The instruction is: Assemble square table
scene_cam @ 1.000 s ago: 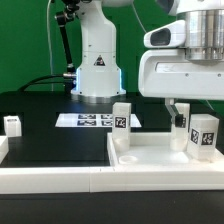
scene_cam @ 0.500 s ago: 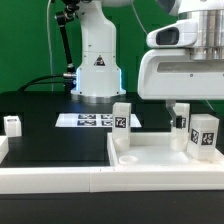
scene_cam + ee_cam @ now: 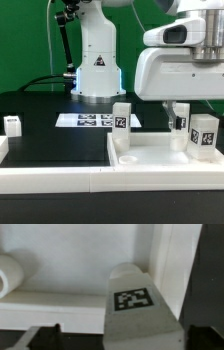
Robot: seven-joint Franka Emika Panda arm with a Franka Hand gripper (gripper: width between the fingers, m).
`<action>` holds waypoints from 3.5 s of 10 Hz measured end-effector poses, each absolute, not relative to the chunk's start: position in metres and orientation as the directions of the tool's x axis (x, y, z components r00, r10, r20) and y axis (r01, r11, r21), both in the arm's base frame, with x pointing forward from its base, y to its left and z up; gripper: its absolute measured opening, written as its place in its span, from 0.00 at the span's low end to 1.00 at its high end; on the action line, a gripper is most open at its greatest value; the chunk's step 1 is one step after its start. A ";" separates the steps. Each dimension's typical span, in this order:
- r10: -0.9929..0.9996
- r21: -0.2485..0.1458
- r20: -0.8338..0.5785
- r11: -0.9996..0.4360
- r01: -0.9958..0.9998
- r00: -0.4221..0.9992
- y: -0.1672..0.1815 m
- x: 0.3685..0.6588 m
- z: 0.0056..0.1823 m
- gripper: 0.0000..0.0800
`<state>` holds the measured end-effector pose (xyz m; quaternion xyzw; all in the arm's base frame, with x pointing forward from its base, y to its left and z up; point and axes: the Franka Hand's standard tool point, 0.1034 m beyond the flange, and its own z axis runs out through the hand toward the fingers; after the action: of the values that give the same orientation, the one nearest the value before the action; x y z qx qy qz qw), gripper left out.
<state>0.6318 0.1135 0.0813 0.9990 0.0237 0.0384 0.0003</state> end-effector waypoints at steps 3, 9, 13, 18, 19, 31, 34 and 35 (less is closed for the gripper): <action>0.024 0.002 0.076 -1.000 0.024 0.997 0.113 0.632 0.081 0.36; -0.416 -0.050 0.083 -0.909 -0.413 0.906 0.111 0.631 0.079 0.36; -0.754 -0.119 0.090 -0.657 -0.744 0.651 0.114 0.627 0.078 0.36; -0.977 -0.151 -0.002 -0.209 -0.966 0.212 0.113 0.624 0.077 0.36; -0.995 -0.150 -0.036 -0.084 -0.985 0.091 0.114 0.623 0.077 0.36; -0.900 -0.163 0.004 -0.430 -0.888 0.435 0.119 0.626 0.077 0.81; -0.804 -0.155 0.037 -0.591 -0.792 0.593 0.119 0.626 0.076 0.81; -0.748 -0.145 0.055 -0.662 -0.736 0.662 0.120 0.626 0.075 0.81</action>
Offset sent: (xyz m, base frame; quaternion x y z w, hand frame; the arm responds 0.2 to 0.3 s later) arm 0.0000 0.0000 0.0000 0.0000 0.0000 0.0000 1.0000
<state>0.6257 0.1203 0.0749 0.9099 -0.4075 0.0547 -0.0551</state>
